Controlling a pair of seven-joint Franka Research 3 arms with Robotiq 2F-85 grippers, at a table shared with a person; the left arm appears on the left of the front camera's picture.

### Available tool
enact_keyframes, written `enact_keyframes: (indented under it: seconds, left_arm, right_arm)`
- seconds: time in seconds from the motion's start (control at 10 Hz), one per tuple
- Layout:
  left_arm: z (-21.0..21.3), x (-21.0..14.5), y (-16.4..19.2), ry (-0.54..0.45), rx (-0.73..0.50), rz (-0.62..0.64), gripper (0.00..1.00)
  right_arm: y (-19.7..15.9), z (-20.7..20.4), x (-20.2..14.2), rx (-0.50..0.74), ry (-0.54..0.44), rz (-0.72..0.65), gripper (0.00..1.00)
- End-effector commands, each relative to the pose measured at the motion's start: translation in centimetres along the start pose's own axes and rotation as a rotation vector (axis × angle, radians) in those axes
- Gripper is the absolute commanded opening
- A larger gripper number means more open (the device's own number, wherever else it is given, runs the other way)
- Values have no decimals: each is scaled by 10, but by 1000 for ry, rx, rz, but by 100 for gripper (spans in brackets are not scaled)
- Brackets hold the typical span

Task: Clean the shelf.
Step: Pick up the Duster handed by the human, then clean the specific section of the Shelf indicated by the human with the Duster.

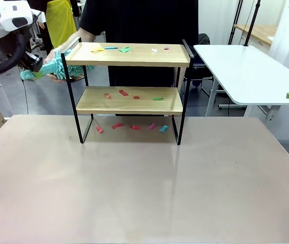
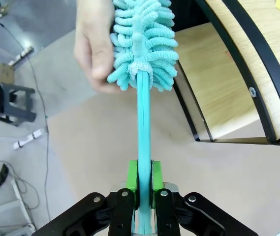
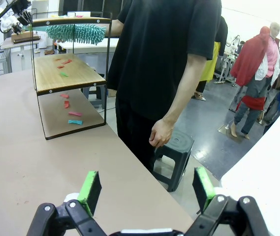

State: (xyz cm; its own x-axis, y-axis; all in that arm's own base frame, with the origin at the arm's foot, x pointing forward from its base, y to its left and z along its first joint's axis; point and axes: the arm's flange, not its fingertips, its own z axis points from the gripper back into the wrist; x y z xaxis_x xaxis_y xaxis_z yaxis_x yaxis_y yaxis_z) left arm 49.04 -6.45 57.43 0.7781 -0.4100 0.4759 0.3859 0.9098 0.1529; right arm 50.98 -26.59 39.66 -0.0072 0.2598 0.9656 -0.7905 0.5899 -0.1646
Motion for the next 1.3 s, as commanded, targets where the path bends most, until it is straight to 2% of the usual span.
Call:
enact_keyframes:
  seconds: [0.0,0.1,0.7,0.8,1.0,1.2]
  left_arm:
    - [3,1,1,16,35,77,0]
    - [0,0,0,0,0,0,0]
    - [0,0,0,0,0,0,0]
    - [-2,0,-1,8,0,17,13]
    - [28,-5,29,18,78,-38,13]
    - [52,-16,42,105,103,-114,13]
  right_arm:
    - [2,-3,9,-10,10,-7,100]
    - [2,-3,9,-10,10,-7,100]
    - [2,-3,9,-10,10,-7,100]
    - [2,-3,9,-10,10,-7,100]
    - [2,-3,9,-10,10,-7,100]
    - [2,-3,9,-10,10,-7,100]
